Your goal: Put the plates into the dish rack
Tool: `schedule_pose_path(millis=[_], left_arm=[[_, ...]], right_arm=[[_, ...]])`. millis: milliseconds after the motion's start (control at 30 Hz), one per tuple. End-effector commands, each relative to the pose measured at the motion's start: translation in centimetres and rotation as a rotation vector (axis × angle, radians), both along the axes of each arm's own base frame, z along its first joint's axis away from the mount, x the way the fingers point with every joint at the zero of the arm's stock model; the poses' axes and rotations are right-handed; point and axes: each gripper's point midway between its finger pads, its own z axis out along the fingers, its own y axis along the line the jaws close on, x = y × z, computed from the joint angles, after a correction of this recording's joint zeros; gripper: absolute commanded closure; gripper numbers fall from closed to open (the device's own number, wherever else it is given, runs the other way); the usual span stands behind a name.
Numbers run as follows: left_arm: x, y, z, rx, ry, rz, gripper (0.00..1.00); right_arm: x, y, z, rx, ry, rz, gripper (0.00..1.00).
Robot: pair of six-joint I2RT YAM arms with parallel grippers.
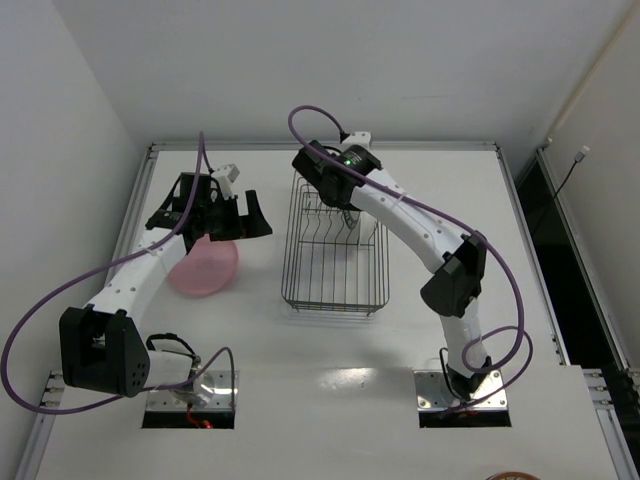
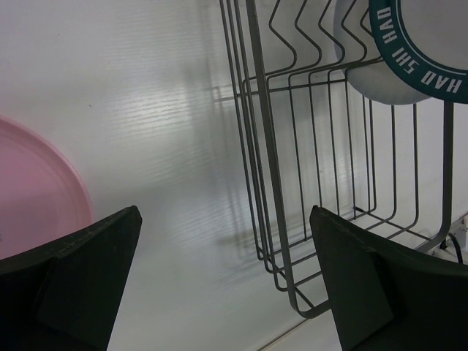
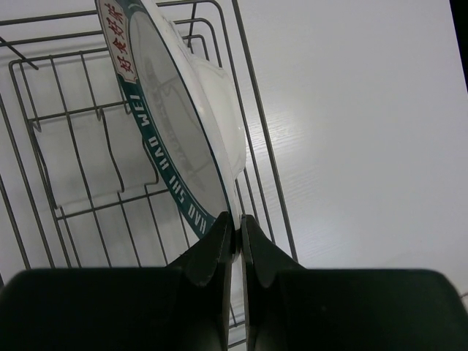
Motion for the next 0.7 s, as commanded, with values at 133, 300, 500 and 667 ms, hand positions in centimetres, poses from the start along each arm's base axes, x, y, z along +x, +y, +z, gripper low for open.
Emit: schedule_pose_path(millis=[133,300,500,667], left_arm=[[0.4,0.2,1.5,-0.017,-0.03,0.011,0.0],[0.4,0.0,1.5,-0.023,-0.029,0.004,0.0],[0.3,-0.4,1.8,-0.045,-0.035,-0.019,0.0],[-0.6,-2.3,1.4,-0.132,-0.03,-0.116,0.0]], right_arm=[[-0.5,-2.7,2.6,-0.027,-0.052,-0.054,1.0],[0.0,-2.6,1.7,-0.026,-0.036,-0.066,1.0],[-0.1,-2.5,0.3,-0.039,-0.007,-0.069,1.0],[0.3,-2.1,1.5,-0.015,-0.034,-0.064,1.0]])
